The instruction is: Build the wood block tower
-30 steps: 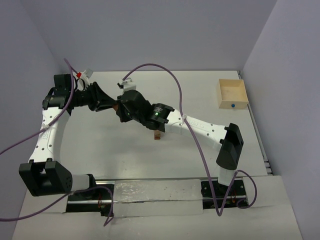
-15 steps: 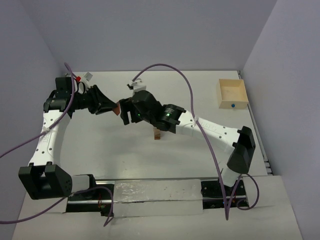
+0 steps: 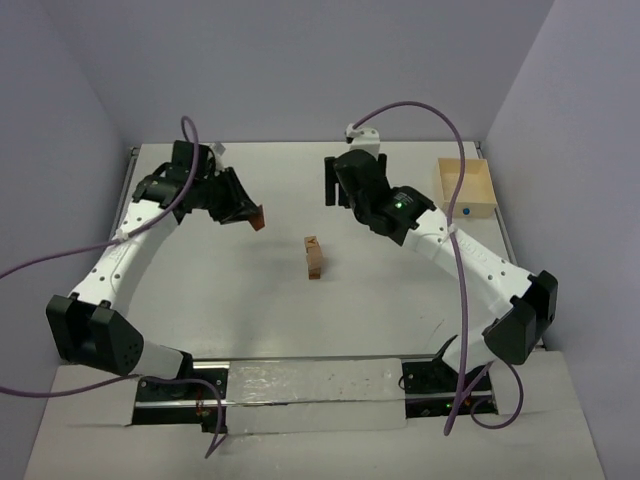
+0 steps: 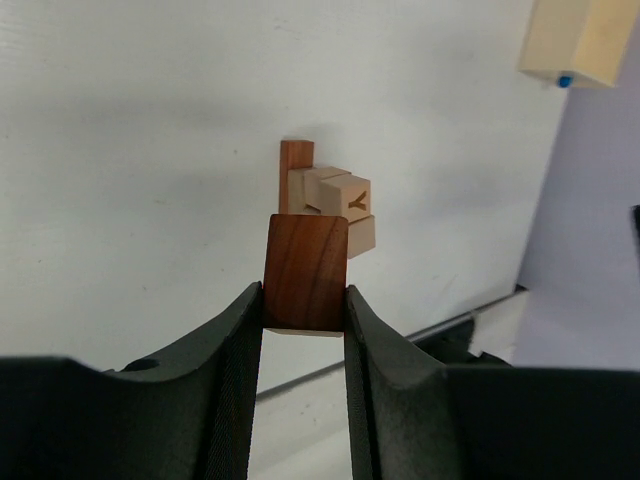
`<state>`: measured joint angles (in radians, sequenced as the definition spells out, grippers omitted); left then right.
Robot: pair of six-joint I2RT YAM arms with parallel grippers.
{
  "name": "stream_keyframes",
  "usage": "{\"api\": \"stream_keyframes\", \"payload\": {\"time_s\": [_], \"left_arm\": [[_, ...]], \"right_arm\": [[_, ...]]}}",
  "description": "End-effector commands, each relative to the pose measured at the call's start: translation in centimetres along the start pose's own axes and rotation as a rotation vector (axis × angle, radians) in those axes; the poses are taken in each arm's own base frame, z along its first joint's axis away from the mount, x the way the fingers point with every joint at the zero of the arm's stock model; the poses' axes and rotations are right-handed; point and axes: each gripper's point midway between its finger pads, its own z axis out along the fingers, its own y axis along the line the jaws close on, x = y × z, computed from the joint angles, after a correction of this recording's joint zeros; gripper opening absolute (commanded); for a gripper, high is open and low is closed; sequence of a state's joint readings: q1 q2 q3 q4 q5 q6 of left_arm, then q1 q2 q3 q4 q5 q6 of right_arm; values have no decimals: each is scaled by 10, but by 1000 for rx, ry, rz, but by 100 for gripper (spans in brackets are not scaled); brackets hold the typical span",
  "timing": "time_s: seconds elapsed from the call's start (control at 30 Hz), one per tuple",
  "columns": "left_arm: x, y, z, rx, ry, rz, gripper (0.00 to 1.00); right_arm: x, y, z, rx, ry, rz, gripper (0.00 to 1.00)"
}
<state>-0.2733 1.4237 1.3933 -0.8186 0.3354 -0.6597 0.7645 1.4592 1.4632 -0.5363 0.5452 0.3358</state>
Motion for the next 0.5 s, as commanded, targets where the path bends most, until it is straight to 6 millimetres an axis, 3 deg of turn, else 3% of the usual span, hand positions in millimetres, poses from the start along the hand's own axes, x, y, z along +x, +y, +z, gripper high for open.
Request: {"api": "stream_keyframes", "payload": {"time_s": [0.0,0.07,0.13,0.47], "left_arm": [[-4,-18,12,-122,-111,26,0],[2,-24,21,-148,-107,62,0],[9,-26,33,-185,-100,96,0],[40,-46,70,-238,-51,189,0]], "right_arm": [[-25,-58,-17,148,-30,59,82],[-22,-66,-18,158,-15,77,82],[-18,-86,-18,191,4,114,82],[-14,-114,-18,217,25,190,81]]}}
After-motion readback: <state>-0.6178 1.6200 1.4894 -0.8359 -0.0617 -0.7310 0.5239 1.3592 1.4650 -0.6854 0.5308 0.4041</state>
